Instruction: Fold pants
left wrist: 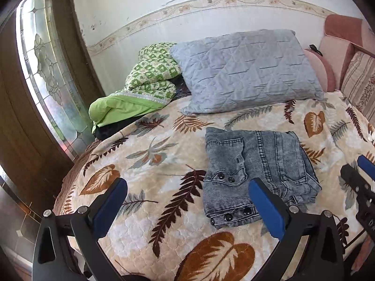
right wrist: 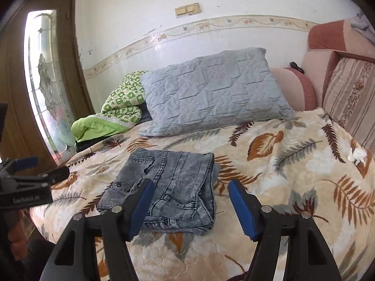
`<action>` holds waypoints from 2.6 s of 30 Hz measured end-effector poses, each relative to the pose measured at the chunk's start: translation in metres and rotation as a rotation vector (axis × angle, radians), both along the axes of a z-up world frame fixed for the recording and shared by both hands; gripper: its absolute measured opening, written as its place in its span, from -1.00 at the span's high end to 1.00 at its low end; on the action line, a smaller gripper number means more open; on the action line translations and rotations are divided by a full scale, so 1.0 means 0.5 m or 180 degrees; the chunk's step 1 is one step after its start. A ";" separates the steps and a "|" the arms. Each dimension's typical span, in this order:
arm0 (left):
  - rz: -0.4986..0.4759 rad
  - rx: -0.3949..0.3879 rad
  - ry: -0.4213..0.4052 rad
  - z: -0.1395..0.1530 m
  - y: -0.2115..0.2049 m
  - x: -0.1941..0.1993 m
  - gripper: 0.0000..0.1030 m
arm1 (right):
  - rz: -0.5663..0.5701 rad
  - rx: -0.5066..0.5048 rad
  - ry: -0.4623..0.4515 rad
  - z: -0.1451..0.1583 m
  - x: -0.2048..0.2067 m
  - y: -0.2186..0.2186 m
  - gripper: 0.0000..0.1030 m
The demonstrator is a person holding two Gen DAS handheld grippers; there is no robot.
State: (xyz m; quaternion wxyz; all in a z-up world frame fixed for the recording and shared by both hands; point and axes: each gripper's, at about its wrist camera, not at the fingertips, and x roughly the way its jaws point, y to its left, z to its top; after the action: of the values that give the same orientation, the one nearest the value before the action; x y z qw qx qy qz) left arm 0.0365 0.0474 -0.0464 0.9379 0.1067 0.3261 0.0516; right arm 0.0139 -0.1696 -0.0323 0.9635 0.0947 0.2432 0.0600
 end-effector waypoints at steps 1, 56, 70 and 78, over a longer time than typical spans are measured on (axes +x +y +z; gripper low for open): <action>0.0030 -0.0007 0.0007 -0.001 0.005 0.000 -0.99 | 0.0038 -0.0023 -0.0019 0.001 -0.002 0.007 -0.36; -0.0207 -0.0290 -0.0130 0.056 0.004 -0.050 -0.99 | 0.0228 -0.0078 -0.0066 -0.005 -0.004 0.034 -0.36; -0.0272 -0.0313 -0.0180 0.067 0.002 -0.061 -0.99 | 0.0236 -0.0090 -0.0062 -0.007 -0.005 0.036 -0.36; -0.0332 -0.0332 -0.0173 0.072 -0.003 -0.063 -0.99 | 0.0251 -0.0092 -0.0061 -0.008 -0.004 0.036 -0.36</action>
State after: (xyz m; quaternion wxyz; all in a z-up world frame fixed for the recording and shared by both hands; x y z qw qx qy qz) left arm 0.0048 0.0459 -0.0104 0.9521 0.0731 0.2967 -0.0115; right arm 0.0119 -0.1515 -0.0365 0.9639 0.0706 0.2384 0.0954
